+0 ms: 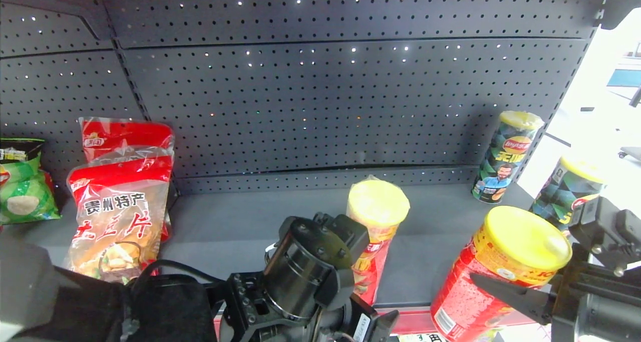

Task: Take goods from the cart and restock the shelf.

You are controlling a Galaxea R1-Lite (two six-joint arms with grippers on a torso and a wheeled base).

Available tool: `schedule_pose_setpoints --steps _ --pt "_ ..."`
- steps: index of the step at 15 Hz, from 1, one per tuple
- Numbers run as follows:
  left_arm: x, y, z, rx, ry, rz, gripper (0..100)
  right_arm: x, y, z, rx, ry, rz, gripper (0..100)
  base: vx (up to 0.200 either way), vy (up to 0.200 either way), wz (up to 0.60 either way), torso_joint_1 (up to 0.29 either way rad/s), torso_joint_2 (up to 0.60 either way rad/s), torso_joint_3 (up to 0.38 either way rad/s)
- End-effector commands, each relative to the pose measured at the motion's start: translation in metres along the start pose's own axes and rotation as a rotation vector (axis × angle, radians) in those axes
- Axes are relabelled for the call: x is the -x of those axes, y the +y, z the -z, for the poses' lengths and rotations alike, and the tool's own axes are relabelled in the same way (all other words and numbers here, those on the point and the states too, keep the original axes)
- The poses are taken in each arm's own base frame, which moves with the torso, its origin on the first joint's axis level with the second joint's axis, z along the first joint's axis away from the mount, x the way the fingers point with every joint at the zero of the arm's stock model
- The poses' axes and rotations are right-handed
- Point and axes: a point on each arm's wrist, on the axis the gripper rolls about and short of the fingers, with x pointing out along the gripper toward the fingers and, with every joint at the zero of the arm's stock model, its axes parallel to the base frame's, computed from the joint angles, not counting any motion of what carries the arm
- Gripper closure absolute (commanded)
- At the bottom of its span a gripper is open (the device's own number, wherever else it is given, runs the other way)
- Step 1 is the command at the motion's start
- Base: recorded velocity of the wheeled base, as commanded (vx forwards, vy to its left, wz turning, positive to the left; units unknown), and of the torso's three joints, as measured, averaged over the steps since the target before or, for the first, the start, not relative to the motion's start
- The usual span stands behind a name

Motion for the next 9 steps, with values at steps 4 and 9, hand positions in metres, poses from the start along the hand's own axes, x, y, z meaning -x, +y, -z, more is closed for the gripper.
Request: schedule_pose_setpoints --steps 4,9 --pt "-0.0041 -0.0004 0.0002 0.004 0.004 -0.005 0 0.0005 0.0001 0.0 -0.003 -0.002 -0.001 100 0.0 0.0 0.0 0.0 0.0 0.0" --pt "-0.0051 0.0006 0.0003 0.009 0.005 -0.011 0 0.0002 0.0001 0.0001 -0.003 0.0 -0.002 100 0.0 0.0 0.0 0.0 0.0 0.0"
